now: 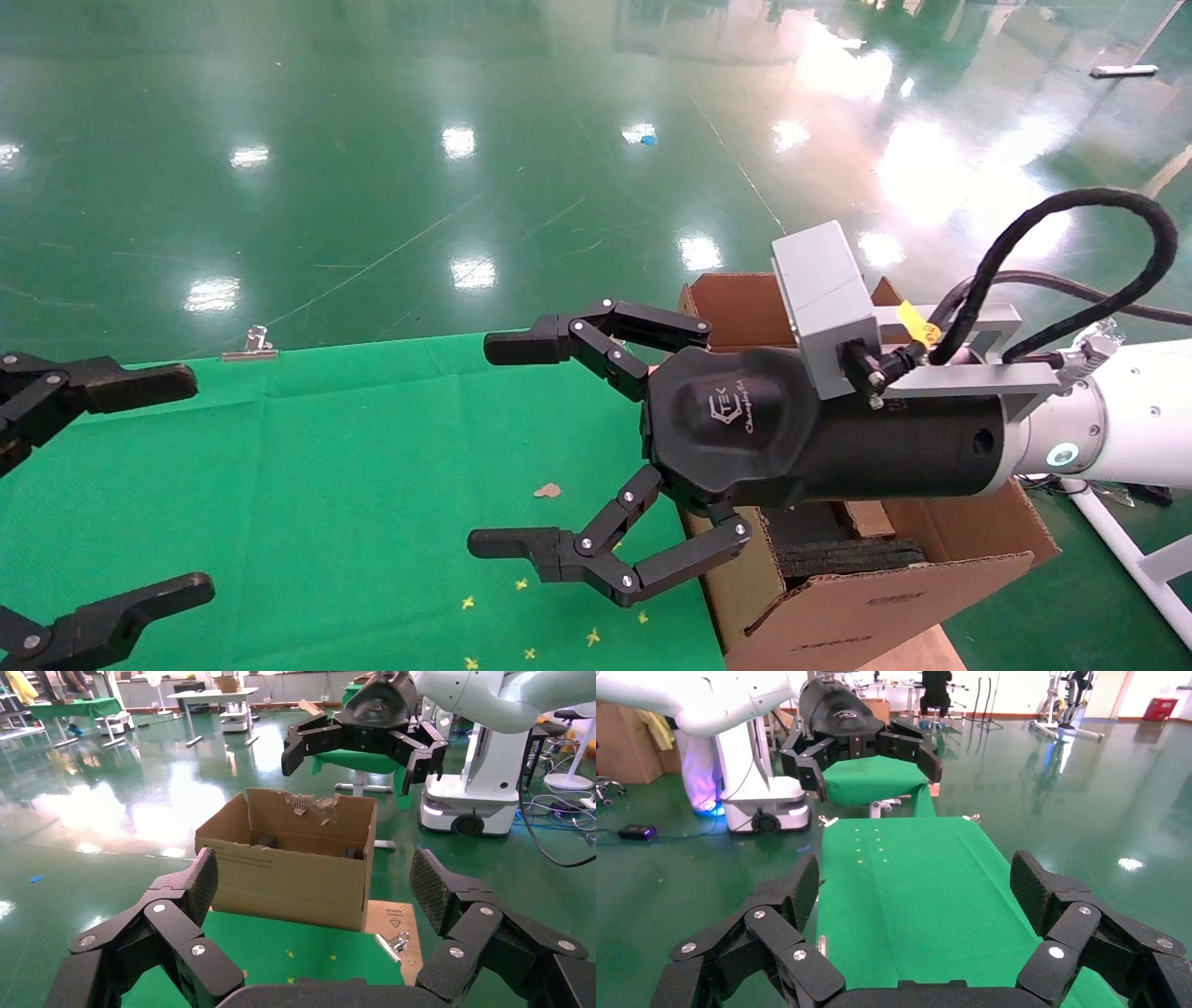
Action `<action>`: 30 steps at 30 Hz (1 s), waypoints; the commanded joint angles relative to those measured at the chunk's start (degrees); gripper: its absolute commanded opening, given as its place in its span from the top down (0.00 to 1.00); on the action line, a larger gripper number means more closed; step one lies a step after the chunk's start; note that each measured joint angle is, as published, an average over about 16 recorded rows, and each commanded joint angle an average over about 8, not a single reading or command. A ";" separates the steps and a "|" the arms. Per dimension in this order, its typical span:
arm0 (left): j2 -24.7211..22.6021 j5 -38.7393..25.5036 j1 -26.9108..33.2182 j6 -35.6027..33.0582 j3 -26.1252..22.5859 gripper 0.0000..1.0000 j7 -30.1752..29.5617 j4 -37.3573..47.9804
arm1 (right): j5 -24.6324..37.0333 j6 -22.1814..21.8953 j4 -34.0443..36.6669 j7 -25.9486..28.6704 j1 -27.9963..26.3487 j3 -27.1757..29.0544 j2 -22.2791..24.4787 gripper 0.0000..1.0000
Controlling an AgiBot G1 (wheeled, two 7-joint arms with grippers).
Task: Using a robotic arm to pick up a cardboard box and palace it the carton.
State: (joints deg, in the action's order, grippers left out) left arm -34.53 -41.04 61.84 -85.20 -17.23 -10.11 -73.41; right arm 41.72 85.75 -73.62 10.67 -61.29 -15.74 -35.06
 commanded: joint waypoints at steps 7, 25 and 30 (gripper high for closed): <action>0.00 0.00 0.00 0.00 0.00 0.00 0.00 0.00 | 0.09 -0.04 0.03 0.07 -0.17 -0.18 0.03 0.00; 0.00 -0.01 0.00 0.00 0.00 0.00 0.00 0.00 | 0.16 -0.09 0.07 0.14 -0.29 -0.31 0.06 0.00; 0.00 -0.01 0.00 0.00 0.00 0.00 0.00 0.00 | 0.17 -0.09 0.07 0.15 -0.30 -0.34 0.06 0.00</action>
State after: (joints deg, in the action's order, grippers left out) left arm -34.53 -41.05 61.84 -85.20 -17.23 -10.11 -73.41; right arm 41.89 85.66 -73.55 10.81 -61.59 -16.07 -35.00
